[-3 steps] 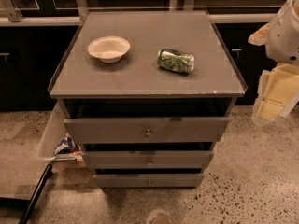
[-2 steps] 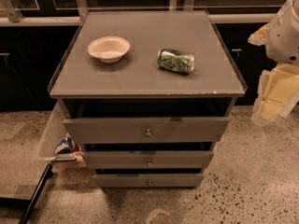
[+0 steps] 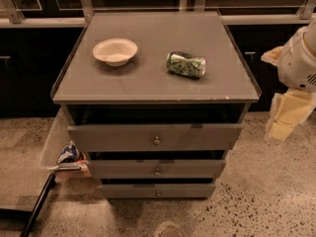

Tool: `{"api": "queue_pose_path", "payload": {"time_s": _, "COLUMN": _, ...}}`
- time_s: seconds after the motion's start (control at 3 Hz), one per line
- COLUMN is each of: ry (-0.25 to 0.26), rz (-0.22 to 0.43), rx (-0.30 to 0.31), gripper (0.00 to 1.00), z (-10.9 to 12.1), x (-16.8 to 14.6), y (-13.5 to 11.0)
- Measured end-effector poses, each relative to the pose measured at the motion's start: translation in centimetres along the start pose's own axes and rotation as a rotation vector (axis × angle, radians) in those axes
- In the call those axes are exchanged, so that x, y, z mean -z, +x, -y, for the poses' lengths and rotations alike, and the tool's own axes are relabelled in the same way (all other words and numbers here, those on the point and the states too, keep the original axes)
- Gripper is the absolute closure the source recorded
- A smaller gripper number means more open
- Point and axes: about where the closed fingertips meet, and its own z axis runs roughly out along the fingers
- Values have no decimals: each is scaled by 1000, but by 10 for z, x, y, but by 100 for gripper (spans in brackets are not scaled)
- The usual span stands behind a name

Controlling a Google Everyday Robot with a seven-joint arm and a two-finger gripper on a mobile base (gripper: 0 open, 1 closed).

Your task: Open top drawer

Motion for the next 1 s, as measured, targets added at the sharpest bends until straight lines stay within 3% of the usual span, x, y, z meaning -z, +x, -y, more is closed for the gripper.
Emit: {"api": "queue_pose_path", "payload": {"time_s": 1.0, "ry": -11, "rz": 60, "rx": 143, "gripper": 0, "z": -13, "x": -71, "y": 22}}
